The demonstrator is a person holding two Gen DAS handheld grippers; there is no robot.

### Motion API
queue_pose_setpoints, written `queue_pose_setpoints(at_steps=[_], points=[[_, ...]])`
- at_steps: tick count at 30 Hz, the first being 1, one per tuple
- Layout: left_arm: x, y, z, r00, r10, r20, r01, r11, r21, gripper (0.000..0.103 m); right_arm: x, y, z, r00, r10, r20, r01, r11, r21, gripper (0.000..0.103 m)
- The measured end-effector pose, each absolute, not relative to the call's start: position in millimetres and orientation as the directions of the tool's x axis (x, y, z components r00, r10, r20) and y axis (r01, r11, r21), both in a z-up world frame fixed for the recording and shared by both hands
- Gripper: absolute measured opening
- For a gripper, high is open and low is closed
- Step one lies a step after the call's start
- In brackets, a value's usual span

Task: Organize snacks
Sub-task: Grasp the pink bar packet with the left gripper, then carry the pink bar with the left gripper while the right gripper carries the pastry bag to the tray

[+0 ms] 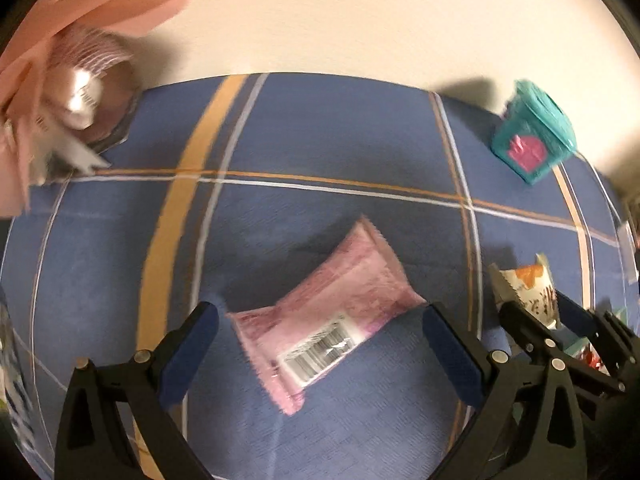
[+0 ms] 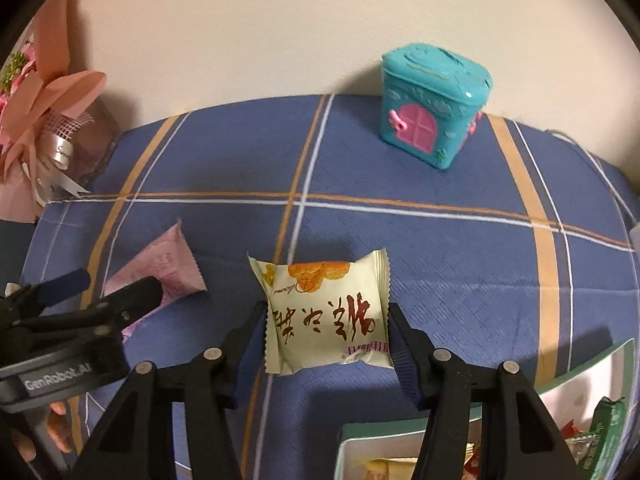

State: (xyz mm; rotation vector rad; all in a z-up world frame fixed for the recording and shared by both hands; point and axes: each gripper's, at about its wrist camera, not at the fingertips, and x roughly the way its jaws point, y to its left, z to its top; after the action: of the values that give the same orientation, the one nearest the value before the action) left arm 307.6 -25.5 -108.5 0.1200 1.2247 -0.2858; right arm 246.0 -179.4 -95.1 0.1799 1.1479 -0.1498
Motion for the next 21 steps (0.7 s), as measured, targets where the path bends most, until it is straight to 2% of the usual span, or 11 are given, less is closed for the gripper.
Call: queue_pose_setpoints(at_steps=[4,5,6,8,11,21], points=[[307,-35,-114,0.286,-0.143,-0.948,0.322,0.946,-0.045,0.095,244,-185,-101,0.389,-0.028,-0.921,0.222,0.973,0.064,0.060],[307,-35,-116,0.283,-0.139,-0.949,0.325,0.945,-0.041,0.089,242,-187,-101,0.386,-0.022,-0.922,0.224,0.972,0.070,0.060],[306,-35,-117,0.280,-0.136,-0.950,0.324,0.945,-0.040,0.075,240,-188,-101,0.384,-0.017,-0.923,0.224,0.972,0.075,0.060],[306,-33,-120,0.261,-0.143,-0.955,0.312,0.948,-0.056,0.059,241,-185,-103,0.381,-0.025,-0.924,0.219,0.974,0.064,0.060],[303,-29,-123,0.252,-0.140,-0.958,0.296,0.953,-0.061,0.041,240,-182,-102,0.385,-0.020,-0.923,0.216,0.974,0.069,0.060],[273,-15,-95,0.305,-0.156,-0.939,0.191,0.977,-0.100,0.039,229,-177,-86,0.397,-0.024,-0.918,0.207,0.976,0.064,0.060]])
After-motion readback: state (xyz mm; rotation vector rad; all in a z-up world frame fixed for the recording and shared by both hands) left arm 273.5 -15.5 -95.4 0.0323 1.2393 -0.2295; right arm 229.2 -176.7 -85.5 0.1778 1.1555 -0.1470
